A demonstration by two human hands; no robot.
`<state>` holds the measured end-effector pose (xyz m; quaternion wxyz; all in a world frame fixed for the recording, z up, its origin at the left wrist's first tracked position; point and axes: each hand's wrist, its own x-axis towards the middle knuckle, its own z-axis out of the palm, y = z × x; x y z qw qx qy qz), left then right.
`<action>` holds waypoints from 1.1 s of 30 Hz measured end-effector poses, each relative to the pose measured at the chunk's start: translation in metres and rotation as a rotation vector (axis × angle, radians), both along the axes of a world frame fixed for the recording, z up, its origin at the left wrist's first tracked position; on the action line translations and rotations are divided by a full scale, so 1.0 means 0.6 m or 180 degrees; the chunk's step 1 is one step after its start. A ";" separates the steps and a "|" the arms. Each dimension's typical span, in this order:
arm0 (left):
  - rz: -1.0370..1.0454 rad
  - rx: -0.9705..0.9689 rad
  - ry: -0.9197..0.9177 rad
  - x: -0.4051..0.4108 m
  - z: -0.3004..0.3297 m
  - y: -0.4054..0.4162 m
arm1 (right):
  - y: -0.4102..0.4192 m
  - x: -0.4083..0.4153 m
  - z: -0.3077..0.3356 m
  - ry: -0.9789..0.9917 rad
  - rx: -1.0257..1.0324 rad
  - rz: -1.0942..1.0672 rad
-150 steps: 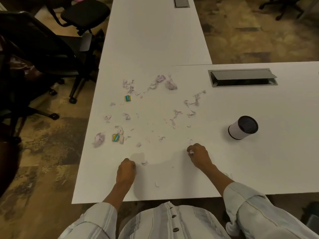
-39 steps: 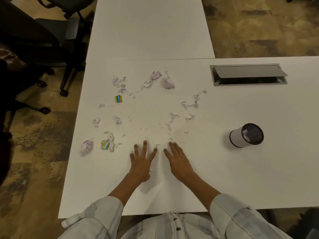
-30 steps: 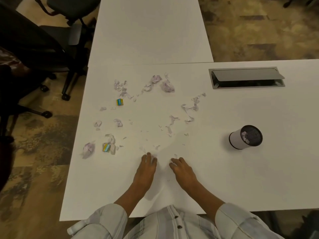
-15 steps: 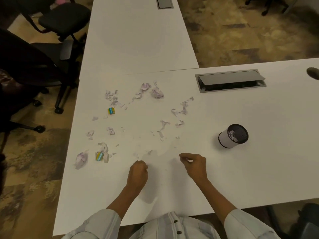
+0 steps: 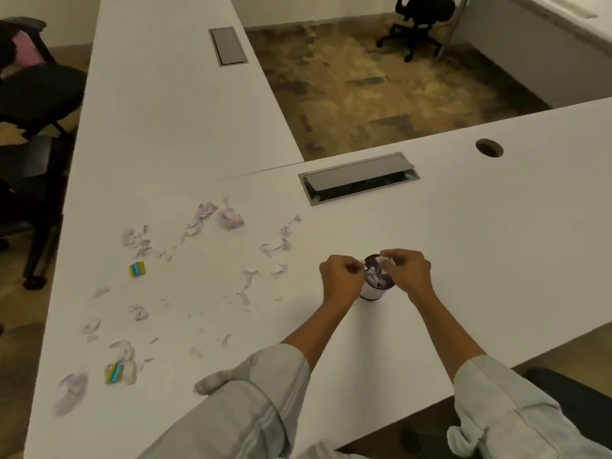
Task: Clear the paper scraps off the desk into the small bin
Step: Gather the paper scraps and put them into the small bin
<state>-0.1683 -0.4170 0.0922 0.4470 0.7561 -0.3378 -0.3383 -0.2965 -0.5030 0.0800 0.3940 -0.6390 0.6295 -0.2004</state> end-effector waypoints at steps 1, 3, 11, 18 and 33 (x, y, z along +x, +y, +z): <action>-0.0095 0.0096 0.0027 -0.013 0.000 -0.023 | -0.009 -0.002 -0.001 0.0076 0.0081 0.0093; -0.0387 0.0301 -0.0001 -0.028 -0.005 -0.056 | -0.024 -0.008 0.001 0.0169 0.0301 0.0254; -0.0871 0.0484 0.0135 0.002 -0.022 -0.078 | -0.062 -0.013 0.026 0.0648 0.0692 0.0745; -0.0636 0.0471 -0.0055 0.081 -0.030 -0.024 | -0.071 0.043 0.029 0.0619 0.0185 0.0959; -0.1221 0.3084 -0.1668 0.374 -0.129 0.278 | -0.095 0.360 -0.078 0.1385 0.0417 0.2409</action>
